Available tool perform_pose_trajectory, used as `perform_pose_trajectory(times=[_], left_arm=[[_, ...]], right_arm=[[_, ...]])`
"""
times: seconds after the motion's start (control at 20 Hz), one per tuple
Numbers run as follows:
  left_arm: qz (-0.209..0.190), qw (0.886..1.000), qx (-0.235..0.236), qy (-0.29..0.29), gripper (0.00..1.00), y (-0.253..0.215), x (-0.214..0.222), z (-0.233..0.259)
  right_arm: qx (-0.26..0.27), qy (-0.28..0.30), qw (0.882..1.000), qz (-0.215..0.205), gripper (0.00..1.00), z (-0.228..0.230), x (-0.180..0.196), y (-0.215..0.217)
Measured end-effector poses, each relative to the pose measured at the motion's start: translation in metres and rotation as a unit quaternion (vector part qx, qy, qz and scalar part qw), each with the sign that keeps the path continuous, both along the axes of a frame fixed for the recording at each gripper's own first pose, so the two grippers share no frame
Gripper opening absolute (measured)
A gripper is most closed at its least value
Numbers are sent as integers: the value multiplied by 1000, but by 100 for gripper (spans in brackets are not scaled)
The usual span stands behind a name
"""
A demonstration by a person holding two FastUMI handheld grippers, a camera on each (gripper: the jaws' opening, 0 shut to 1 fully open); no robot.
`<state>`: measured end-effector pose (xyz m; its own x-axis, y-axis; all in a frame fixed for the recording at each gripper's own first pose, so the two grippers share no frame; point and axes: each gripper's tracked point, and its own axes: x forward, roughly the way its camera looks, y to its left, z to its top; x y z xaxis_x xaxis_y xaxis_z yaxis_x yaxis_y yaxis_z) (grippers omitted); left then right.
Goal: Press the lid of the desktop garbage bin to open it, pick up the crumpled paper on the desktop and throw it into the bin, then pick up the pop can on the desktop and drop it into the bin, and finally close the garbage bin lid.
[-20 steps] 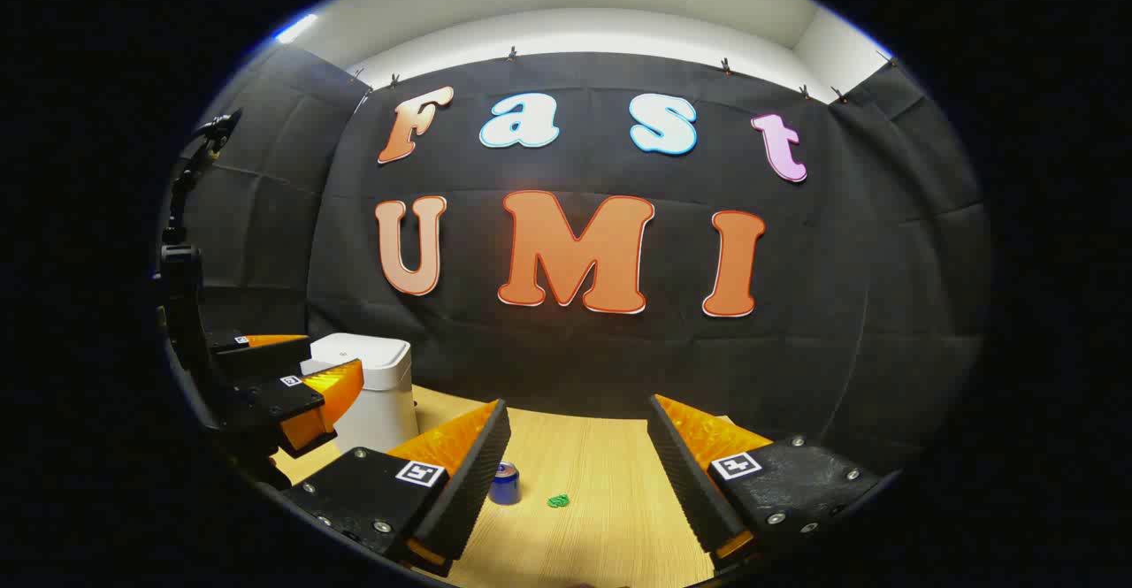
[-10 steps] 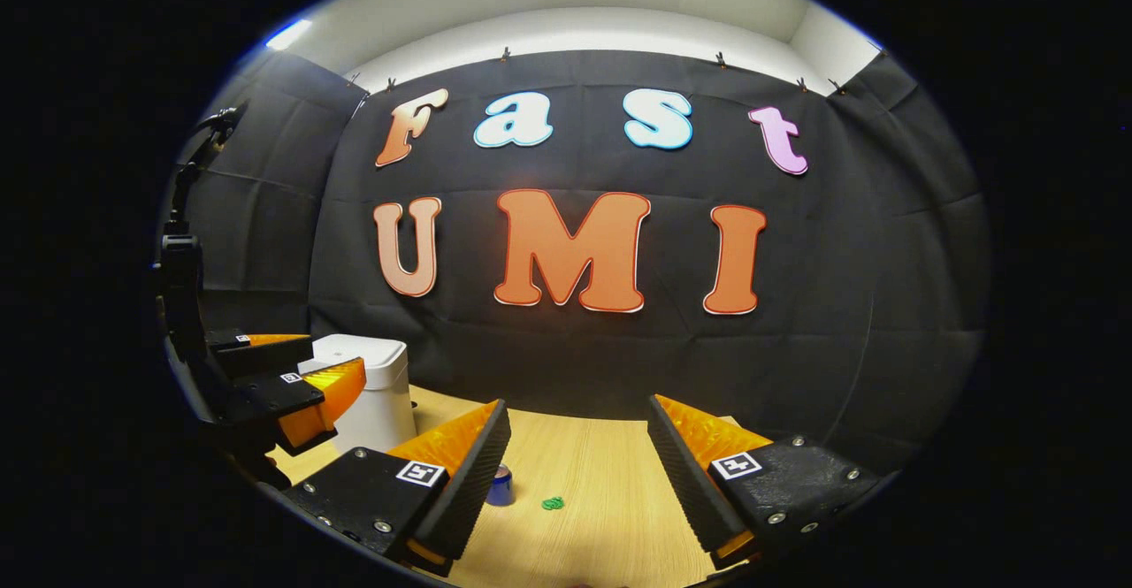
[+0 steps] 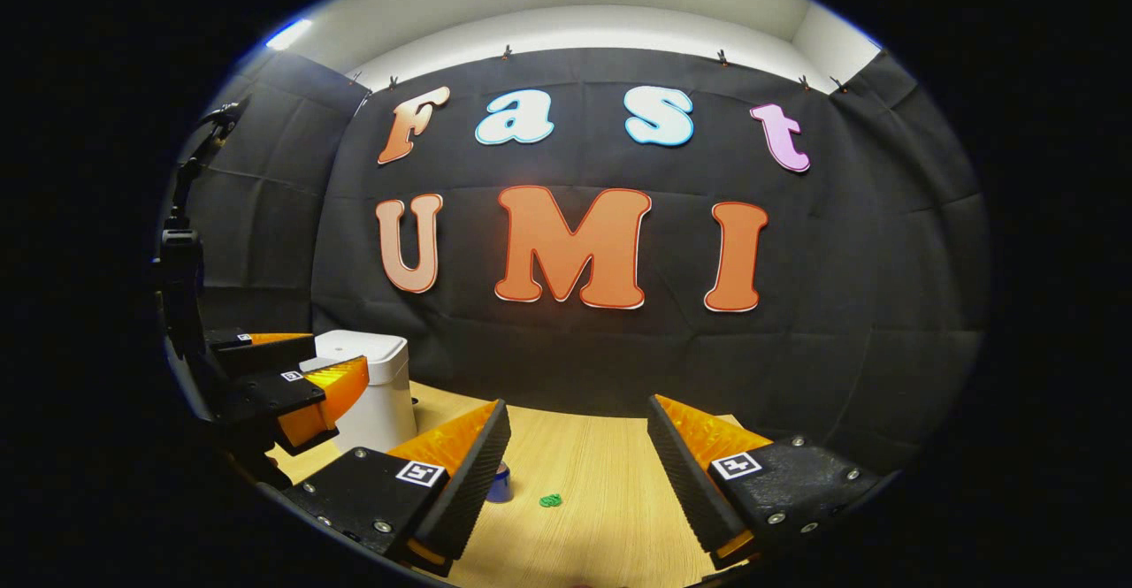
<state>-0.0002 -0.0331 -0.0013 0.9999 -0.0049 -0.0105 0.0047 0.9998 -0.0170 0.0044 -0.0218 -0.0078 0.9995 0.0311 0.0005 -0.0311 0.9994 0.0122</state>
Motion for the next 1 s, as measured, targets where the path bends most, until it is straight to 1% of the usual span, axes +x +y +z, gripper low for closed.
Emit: perform_pose_trajectory(times=[0.4, 1.0], left_arm=[[4, 1000, 6, -3, 94, 2, -7, 5], [0, 1000, -1, 2, 94, 5, -13, 4]], right_arm=[[2, 0, 1000, 8, 94, -2, -4, 4], [7, 2, 1000, 1, 93, -5, -11, 0]])
